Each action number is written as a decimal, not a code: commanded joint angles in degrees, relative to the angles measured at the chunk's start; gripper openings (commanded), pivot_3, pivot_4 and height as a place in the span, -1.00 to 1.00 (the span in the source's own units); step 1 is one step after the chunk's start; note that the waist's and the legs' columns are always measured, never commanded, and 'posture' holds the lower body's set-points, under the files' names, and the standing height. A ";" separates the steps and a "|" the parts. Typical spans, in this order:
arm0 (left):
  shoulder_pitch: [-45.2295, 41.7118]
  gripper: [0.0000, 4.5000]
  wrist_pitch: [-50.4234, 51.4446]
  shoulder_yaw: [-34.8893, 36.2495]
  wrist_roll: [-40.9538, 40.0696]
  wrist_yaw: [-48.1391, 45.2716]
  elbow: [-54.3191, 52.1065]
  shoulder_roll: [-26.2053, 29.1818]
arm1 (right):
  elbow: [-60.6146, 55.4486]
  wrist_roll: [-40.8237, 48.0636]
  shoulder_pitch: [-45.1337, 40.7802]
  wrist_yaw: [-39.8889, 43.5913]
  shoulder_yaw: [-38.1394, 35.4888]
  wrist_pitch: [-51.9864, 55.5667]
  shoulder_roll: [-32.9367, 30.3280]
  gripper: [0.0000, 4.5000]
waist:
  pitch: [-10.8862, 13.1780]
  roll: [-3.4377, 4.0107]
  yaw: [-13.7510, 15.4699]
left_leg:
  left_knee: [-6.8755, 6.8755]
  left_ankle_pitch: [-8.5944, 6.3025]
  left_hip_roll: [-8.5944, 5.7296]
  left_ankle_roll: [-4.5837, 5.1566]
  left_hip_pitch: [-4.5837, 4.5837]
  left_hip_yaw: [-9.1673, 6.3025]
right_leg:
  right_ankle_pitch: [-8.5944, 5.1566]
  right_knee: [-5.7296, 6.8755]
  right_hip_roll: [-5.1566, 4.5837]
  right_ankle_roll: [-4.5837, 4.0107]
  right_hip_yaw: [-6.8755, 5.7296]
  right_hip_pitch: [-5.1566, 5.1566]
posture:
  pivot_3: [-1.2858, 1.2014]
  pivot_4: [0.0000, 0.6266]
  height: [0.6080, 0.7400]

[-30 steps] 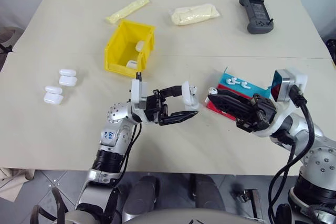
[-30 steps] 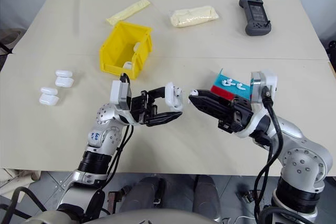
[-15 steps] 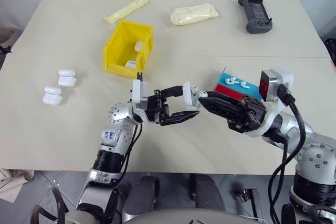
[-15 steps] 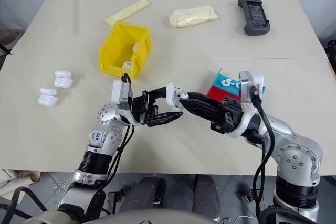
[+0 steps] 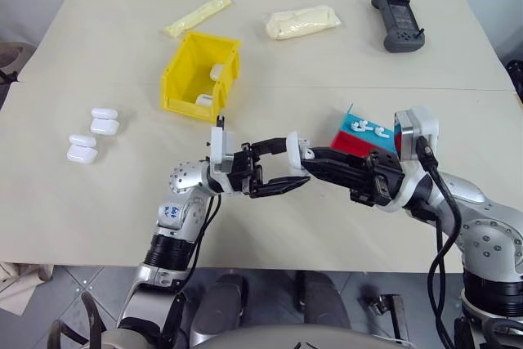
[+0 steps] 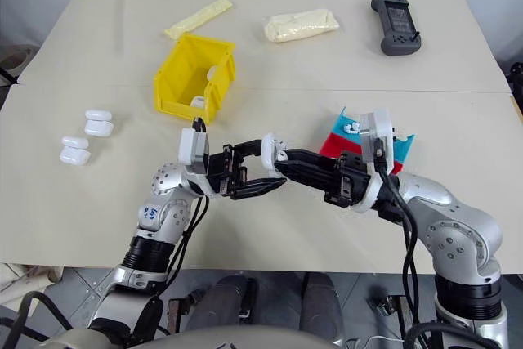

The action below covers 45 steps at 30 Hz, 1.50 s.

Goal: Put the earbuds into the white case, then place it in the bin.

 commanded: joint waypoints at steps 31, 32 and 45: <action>-2.11 0.24 1.64 -5.07 17.02 5.07 -4.94 19.09 | 8.20 -25.09 -14.11 12.37 16.84 -12.65 -2.24 -0.99 | 0.03 -0.05 -0.12 | -0.12 0.00 0.12 0.00 0.00 0.01 | 0.00 -0.02 0.01 -0.01 0.01 -0.08 | 0.03 -0.52 1.00; -2.22 0.24 1.57 -5.25 17.08 5.26 -5.02 18.87 | 8.72 -25.59 -14.85 12.21 17.59 -12.14 -1.70 -0.99 | 0.03 -0.05 -0.12 | -0.12 0.00 0.12 0.00 0.00 0.01 | 0.00 -0.03 0.01 -0.01 0.01 -0.08 | 0.03 -0.52 1.00; -0.96 0.24 -1.55 -3.60 12.82 3.88 -6.68 17.25 | 14.62 -32.93 -9.98 15.31 15.96 -13.01 -9.11 -0.99 | 0.03 -0.06 -0.04 | -0.12 0.00 0.02 0.00 -0.04 -0.04 | 0.00 -0.04 -0.03 -0.01 -0.04 -0.06 | 0.03 -0.52 1.00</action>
